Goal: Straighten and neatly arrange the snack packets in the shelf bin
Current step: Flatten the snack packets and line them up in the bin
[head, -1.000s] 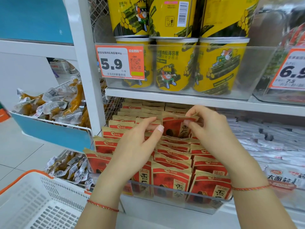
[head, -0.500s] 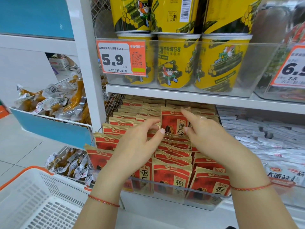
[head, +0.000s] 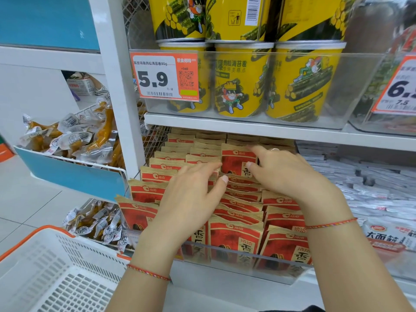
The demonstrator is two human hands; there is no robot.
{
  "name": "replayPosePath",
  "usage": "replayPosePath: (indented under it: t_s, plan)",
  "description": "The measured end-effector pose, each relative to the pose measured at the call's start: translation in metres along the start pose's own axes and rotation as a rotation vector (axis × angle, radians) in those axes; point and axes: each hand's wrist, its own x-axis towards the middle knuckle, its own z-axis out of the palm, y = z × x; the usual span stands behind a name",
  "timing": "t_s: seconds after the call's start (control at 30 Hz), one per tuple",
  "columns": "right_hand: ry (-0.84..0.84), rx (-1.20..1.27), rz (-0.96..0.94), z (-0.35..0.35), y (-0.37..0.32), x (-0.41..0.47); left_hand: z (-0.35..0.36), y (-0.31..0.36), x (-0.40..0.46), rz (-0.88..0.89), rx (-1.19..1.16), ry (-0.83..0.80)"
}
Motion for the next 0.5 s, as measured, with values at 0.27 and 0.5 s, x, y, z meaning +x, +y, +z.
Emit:
replayPosePath:
  t_s: [0.27, 0.5]
  plan:
    - [-0.062, 0.013, 0.021, 0.0, 0.005, 0.005, 0.008, 0.012, 0.023, 0.088, 0.159, -0.122]
    - [-0.068, 0.114, 0.024, 0.006, 0.015, 0.002, 0.01, 0.009, 0.033, 0.069, 0.078, -0.196]
